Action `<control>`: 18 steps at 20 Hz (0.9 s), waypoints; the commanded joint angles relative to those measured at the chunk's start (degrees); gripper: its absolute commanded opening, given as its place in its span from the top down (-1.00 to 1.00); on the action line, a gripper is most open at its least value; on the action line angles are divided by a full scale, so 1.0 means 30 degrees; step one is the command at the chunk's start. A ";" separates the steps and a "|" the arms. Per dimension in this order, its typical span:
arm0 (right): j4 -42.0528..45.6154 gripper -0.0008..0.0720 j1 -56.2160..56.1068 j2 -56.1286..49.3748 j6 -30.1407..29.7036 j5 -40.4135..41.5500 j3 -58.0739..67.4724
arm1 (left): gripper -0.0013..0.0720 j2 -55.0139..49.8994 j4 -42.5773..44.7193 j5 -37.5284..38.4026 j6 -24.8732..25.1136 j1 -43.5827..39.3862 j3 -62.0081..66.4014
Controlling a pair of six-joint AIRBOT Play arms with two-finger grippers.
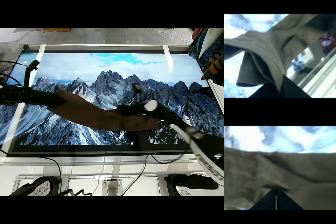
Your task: Fold the clothes and pants, and hang the long-sleeved shirts on hangers.
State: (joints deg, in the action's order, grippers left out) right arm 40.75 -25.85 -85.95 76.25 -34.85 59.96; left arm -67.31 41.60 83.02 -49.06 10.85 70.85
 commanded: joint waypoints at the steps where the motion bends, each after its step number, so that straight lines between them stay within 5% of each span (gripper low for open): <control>1: -0.1668 0.95 -0.3147 -0.3497 0.0444 -0.0153 0.3257 | 0.94 0.0488 -0.2463 -0.0138 -0.0007 -0.0117 0.0051; 9: -0.0095 0.95 -0.4546 -0.6958 0.1843 -0.1836 0.8109 | 0.94 -0.0233 -0.2769 -0.2448 -0.0015 -0.1763 0.0022; 14: 0.5078 0.95 0.0029 -0.5231 0.1843 -0.7155 0.8167 | 0.94 -0.1982 -0.2783 -0.4124 -0.0007 -0.5544 -0.0007; 18: 0.8160 0.95 0.5034 -0.2943 0.1923 -1.0717 0.8167 | 0.94 -0.4503 -0.3920 -0.8298 0.0007 -1.0622 -0.0007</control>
State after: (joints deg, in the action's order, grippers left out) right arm 57.54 -19.94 -98.80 81.80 -57.82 84.29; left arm -76.23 32.23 67.18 -49.08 -11.77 70.85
